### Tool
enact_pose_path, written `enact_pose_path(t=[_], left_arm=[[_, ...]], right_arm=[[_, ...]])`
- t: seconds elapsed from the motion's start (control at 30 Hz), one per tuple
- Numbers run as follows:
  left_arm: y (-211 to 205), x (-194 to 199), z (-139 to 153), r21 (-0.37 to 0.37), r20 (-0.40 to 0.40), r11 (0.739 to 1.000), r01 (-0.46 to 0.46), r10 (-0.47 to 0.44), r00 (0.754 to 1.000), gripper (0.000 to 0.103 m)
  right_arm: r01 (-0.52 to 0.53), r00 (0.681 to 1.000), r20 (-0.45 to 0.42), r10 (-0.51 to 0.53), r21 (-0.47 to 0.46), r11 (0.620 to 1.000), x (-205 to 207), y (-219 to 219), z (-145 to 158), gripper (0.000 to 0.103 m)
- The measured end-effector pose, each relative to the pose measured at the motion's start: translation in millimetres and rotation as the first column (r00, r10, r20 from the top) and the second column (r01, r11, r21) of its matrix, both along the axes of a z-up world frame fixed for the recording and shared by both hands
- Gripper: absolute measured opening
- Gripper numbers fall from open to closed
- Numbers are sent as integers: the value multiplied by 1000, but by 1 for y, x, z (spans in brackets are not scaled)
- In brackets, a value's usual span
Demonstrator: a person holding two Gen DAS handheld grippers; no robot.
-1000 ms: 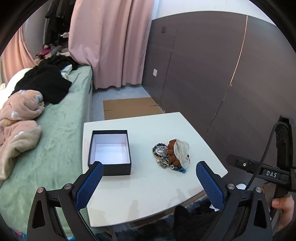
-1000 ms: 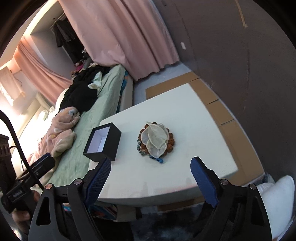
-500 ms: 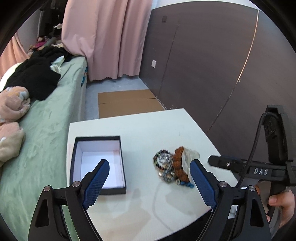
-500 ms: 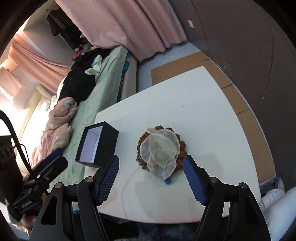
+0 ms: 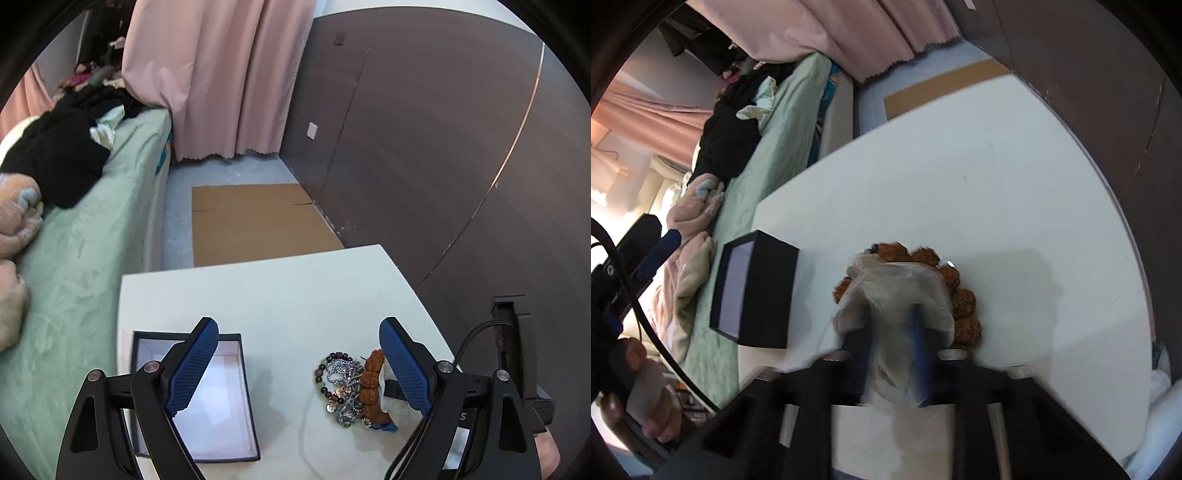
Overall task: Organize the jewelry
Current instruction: 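Lift the white cloth with the right tool while the left tool grasps the brown bead bracelet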
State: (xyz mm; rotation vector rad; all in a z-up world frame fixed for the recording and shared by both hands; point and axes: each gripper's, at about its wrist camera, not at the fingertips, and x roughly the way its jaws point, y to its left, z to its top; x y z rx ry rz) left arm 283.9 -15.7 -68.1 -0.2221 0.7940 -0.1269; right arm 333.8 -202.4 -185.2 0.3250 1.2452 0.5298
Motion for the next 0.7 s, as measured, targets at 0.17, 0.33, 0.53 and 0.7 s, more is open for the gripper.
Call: enact_pose_path(t=[0.17, 0.33, 0.53, 0.7], left_arm=[[-5, 5, -14, -39, -46, 999, 15, -16, 999, 89], [-20, 7, -15, -32, -48, 998, 56, -58, 997, 89], [-32, 6, -27, -28, -77, 997, 77, -79, 994, 84], [-54, 6, -39, -19, -106, 992, 124, -126, 986, 78]], right_arm=[[42, 994, 96, -48, 65, 997, -8, -15, 21, 3], [97, 979, 163, -119, 139, 986, -19, -39, 43, 3], [131, 968, 190, -164, 177, 976, -26, -60, 55, 3], [164, 957, 202, -206, 204, 965, -28, -78, 62, 3]])
